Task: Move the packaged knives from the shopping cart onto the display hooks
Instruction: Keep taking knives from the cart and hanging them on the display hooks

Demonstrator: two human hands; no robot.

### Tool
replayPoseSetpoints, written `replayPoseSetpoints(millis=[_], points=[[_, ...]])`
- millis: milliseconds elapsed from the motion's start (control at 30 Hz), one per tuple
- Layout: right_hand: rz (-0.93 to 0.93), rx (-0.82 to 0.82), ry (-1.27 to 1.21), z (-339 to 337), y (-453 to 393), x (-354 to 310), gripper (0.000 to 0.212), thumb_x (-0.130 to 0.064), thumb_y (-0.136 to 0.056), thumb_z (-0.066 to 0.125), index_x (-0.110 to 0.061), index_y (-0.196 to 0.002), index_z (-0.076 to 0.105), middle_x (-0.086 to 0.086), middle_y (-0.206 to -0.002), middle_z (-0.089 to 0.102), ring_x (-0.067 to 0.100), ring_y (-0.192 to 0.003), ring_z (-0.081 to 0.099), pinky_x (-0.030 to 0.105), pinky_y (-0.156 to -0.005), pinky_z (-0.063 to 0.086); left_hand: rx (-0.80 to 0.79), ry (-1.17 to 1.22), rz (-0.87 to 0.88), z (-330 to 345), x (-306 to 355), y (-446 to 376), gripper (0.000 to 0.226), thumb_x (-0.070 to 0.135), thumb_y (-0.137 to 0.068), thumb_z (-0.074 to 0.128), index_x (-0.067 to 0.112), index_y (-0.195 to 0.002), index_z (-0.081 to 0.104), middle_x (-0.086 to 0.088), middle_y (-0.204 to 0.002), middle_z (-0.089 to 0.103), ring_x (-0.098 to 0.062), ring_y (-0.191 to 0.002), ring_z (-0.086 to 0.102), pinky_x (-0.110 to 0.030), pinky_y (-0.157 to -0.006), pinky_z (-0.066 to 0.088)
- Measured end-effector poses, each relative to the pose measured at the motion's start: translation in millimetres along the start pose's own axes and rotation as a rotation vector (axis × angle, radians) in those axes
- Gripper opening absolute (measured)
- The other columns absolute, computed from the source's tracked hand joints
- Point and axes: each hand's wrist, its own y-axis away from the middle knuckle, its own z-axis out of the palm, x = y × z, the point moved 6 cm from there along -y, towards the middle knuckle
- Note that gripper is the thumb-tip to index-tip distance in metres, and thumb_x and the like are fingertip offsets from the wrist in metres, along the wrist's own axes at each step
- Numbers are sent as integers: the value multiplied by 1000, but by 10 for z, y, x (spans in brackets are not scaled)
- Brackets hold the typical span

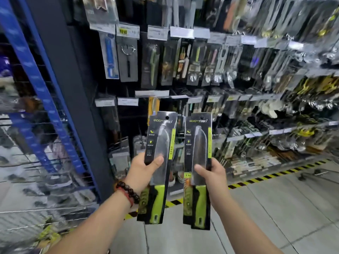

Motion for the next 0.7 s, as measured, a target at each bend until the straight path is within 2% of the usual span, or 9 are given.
replayPoseSetpoints(millis=[133, 267, 367, 467, 500, 567, 633, 667, 700], points=[[-5, -138, 13, 144, -756, 9, 15, -6, -85, 67, -21, -91, 68, 12, -93, 72, 33, -86, 67, 49, -86, 54, 134, -17, -53, 41, -106, -429, 7, 25, -87, 68, 25, -91, 62, 7, -94, 68, 0, -80, 64, -22, -75, 52], [2, -270, 12, 382, -1361, 38, 14, -12, -86, 69, -21, -97, 68, 5, -92, 73, 26, -86, 68, 51, -88, 55, 254, -41, -92, 5, -127, -693, 13, 20, -90, 65, 31, -90, 58, 15, -90, 64, 17, -73, 59, -4, -66, 45], [46, -346, 4, 663, -1689, 132, 34, -33, -84, 72, -20, -114, 63, 1, -109, 72, 23, -100, 68, 52, -93, 53, 343, -54, -141, -115, -248, -824, 11, 21, -89, 66, 31, -91, 61, 15, -92, 66, 17, -75, 60, -9, -68, 46], [22, -421, 52, 1044, -1938, 199, 8, -34, -90, 66, -28, -95, 68, -5, -92, 75, 18, -89, 70, 47, -86, 55, 415, -70, -195, -278, -399, -965, 5, 21, -89, 66, 24, -87, 63, 10, -86, 67, 14, -68, 60, -7, -61, 45], [30, -429, 66, 1169, -2017, 240, 5, -33, -90, 66, -28, -91, 69, -5, -88, 75, 19, -85, 70, 48, -84, 56, 436, -68, -208, -335, -457, -1021, 5, 21, -89, 67, 23, -86, 63, 10, -83, 67, 13, -67, 60, -6, -59, 45], [33, -480, 87, 1434, -2168, 330, 13, -38, -88, 68, -27, -94, 69, -1, -92, 75, 23, -87, 71, 51, -85, 56, 465, -45, -241, -444, -587, -1133, 6, 21, -88, 67, 26, -88, 64, 13, -82, 68, 10, -72, 62, -8, -60, 45], [56, -530, 126, 1694, -2327, 431, 35, -50, -82, 70, -22, -104, 67, 3, -104, 73, 26, -96, 69, 52, -89, 55, 478, -18, -276, -569, -735, -1247, 8, 22, -88, 68, 29, -91, 65, 17, -84, 70, 7, -78, 64, -11, -64, 45], [65, -547, 139, 1817, -2392, 463, 34, -48, -83, 69, -20, -102, 67, 6, -103, 73, 26, -94, 69, 50, -88, 55, 478, -7, -294, -631, -818, -1300, 9, 22, -88, 68, 30, -92, 65, 18, -86, 70, 7, -81, 65, -13, -66, 46], [67, -558, 159, 1939, -2446, 466, 23, -40, -87, 68, -19, -97, 67, 7, -98, 73, 24, -89, 69, 45, -85, 56, 479, 3, -311, -702, -906, -1352, 10, 23, -88, 68, 30, -95, 65, 17, -90, 71, 5, -85, 65, -16, -71, 48]])
